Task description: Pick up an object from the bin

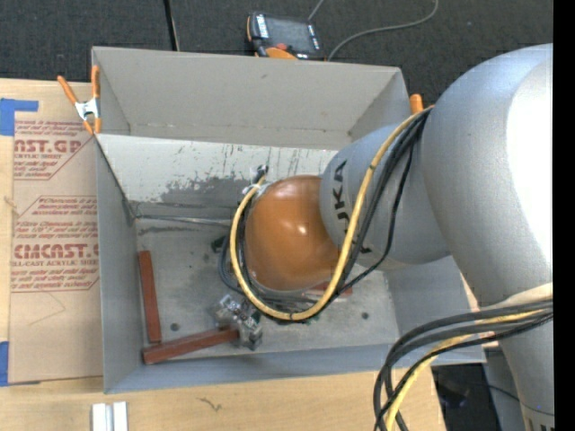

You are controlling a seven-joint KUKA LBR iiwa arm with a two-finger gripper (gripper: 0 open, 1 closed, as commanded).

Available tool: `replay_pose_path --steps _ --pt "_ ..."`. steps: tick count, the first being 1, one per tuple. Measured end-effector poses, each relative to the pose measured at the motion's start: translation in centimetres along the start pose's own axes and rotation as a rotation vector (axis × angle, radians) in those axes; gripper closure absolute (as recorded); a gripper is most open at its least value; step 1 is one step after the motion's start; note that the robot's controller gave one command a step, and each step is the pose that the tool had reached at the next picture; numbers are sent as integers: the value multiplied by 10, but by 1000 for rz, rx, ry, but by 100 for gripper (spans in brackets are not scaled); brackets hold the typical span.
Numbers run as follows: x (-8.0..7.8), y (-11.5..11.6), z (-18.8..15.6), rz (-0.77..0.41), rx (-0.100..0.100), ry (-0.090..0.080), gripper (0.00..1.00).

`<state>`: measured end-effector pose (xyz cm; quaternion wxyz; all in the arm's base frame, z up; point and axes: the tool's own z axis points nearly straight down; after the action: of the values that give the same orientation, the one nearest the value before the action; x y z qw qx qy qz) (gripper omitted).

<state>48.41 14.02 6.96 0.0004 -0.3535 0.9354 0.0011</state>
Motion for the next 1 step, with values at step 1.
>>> replay_pose_path --steps 1 --pt "-3 -2 -2 0 5 -12 0"
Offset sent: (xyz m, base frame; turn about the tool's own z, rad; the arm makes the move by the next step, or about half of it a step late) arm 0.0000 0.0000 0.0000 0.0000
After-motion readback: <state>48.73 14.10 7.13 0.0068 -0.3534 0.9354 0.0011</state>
